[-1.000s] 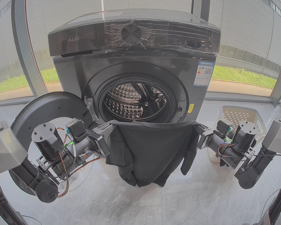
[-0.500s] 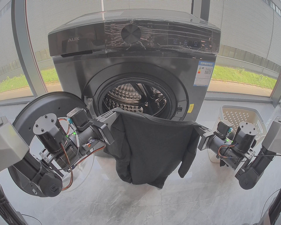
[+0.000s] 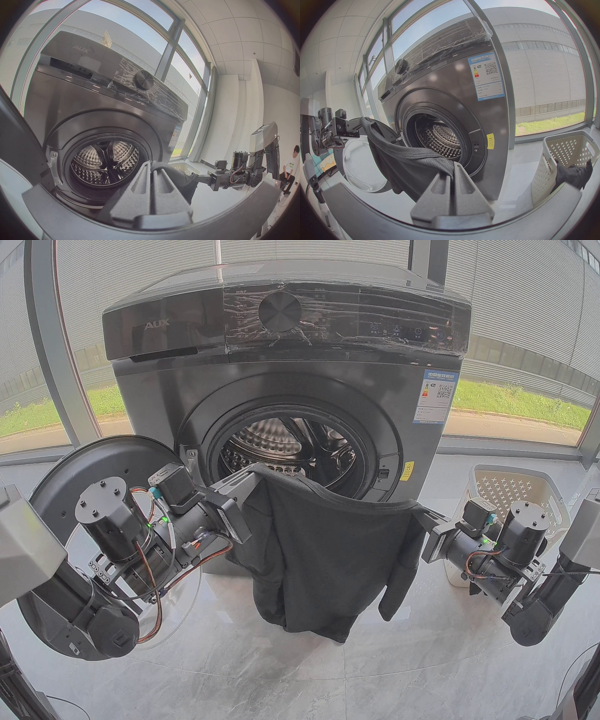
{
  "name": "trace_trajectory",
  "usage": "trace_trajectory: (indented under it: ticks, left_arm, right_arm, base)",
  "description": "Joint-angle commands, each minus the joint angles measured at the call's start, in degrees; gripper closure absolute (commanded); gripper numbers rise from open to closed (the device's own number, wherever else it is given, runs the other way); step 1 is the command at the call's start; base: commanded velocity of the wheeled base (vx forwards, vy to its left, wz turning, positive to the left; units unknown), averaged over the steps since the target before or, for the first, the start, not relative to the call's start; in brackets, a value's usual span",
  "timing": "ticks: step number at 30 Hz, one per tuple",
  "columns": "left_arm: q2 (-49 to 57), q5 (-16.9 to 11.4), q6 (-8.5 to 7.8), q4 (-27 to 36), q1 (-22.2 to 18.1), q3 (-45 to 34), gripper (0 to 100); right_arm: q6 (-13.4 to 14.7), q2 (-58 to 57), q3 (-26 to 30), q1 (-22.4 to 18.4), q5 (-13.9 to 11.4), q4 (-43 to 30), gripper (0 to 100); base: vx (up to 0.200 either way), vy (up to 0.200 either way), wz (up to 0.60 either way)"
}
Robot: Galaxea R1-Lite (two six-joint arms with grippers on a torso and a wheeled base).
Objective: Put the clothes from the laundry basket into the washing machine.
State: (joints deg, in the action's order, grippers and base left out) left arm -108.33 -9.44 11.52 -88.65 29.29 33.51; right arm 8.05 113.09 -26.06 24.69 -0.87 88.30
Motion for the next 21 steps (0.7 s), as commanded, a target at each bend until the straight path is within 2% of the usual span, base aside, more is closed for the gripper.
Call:
trace_trajectory:
  ticks: [1,21]
  left_arm:
    - [-0.75,0.03,-0.01,-0.03,0.59,0.50,100]
    - [-0.75,0.12,-0.18,-0.12,0.76,0.15,100]
  right_arm:
    - [0.04,-0.06,0.58,-0.34,-0.01,0.03,100]
    - [0.48,0.64,0.84,0.63,-0.01,0.03,100]
  base:
    - [0.000,0.000,0.00]
    - [0.000,0.000,0.00]
